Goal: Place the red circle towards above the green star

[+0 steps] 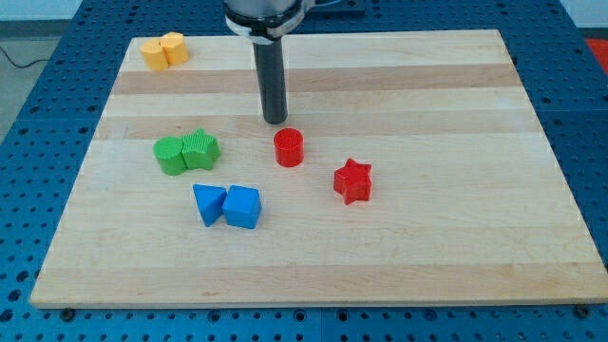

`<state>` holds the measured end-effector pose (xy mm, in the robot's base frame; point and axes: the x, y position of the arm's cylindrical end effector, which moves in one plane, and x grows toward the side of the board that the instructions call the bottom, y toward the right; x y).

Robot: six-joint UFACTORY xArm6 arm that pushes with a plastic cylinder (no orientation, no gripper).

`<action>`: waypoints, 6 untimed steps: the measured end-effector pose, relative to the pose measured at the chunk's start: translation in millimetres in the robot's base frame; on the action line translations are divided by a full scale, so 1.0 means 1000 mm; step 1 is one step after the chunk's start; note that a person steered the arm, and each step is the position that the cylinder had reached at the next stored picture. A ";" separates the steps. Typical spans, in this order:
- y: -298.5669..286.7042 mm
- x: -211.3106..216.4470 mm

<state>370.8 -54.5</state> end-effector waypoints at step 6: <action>-0.039 0.004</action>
